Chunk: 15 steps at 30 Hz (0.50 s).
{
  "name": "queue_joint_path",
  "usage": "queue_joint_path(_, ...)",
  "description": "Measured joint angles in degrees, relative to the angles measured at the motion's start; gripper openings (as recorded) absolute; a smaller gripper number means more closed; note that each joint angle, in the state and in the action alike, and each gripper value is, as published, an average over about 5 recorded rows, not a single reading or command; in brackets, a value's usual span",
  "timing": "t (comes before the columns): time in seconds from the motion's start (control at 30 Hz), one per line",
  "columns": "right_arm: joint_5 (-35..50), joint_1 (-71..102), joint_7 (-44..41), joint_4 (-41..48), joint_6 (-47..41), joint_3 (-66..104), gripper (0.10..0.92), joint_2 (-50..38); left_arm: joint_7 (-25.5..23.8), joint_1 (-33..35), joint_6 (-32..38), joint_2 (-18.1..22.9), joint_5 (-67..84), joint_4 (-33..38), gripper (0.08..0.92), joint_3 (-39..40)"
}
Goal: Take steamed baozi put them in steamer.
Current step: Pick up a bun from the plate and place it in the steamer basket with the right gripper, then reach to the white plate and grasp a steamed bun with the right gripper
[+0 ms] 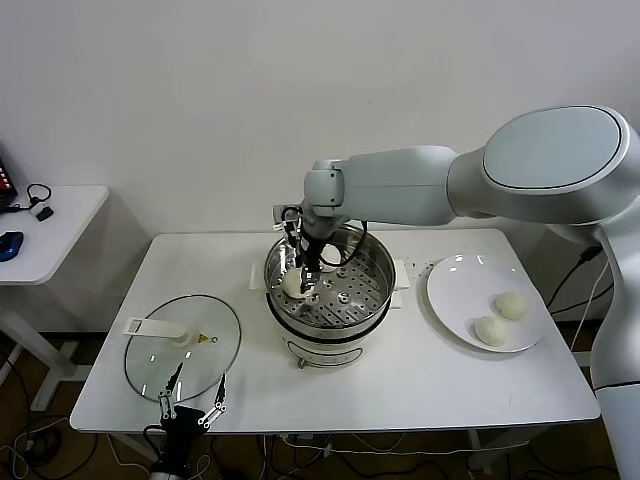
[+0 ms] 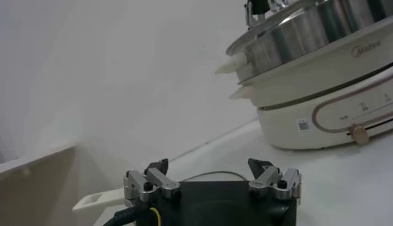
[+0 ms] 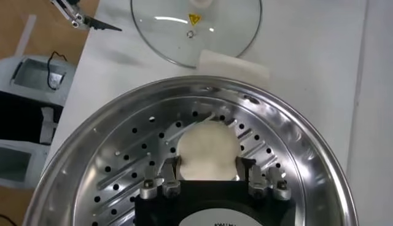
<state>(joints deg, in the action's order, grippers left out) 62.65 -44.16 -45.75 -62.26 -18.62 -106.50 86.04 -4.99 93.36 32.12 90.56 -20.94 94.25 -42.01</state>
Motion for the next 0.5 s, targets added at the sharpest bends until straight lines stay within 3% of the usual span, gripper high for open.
queue_joint_path(0.17, 0.3, -0.4, 0.0, -0.1, 0.6, 0.5, 0.811, -0.7, 0.0, 0.1, 0.0, 0.0, 0.0, 0.1, 0.823, -0.1)
queue_joint_path(0.5, 2.4, -4.1, -1.6, -3.7, 2.3, 0.1, 0.823, -4.9, 0.1, 0.5, 0.0, 0.0, -0.1, 0.3, 0.823, -0.1)
